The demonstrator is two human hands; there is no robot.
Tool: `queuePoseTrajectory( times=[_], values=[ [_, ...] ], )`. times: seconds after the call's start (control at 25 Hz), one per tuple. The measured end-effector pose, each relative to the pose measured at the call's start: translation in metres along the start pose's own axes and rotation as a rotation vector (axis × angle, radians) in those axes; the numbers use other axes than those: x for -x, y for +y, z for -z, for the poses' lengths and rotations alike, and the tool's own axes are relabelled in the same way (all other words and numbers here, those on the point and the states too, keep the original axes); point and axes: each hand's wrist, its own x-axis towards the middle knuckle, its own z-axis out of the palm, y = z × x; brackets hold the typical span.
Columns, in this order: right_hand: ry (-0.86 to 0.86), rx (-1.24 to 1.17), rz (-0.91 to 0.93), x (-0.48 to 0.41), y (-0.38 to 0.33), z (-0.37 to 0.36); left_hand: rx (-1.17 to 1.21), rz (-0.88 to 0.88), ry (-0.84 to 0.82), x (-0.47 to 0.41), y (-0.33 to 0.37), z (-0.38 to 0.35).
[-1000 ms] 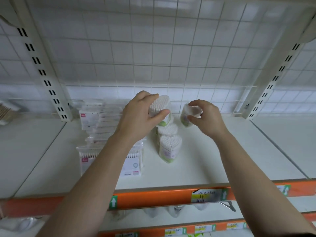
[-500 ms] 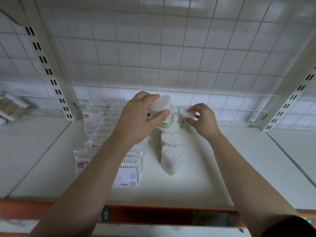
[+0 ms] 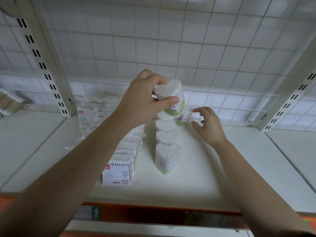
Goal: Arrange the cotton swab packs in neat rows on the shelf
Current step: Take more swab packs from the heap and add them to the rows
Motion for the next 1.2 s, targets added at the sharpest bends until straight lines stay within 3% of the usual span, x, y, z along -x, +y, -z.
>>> queuePoseTrajectory(
  times=[0.24,0.36,0.72,1.2],
  values=[
    [-0.129,0.198,-0.138,0.031,0.042,0.012,-0.025,-0.005,-0.203,-0.028,0.001,-0.046],
    [-0.094,0.22,-0.128,0.037,0.046,0.006,-0.045,-0.004,-0.244,-0.033,-0.005,-0.069],
    [-0.043,0.161,-0.145,0.038,0.047,0.007,-0.561,0.024,-0.42,-0.033,-0.025,-0.109],
    [-0.054,0.147,-0.168,0.035,0.048,0.007,-0.665,0.002,-0.397,-0.047,-0.03,-0.116]
  ],
)
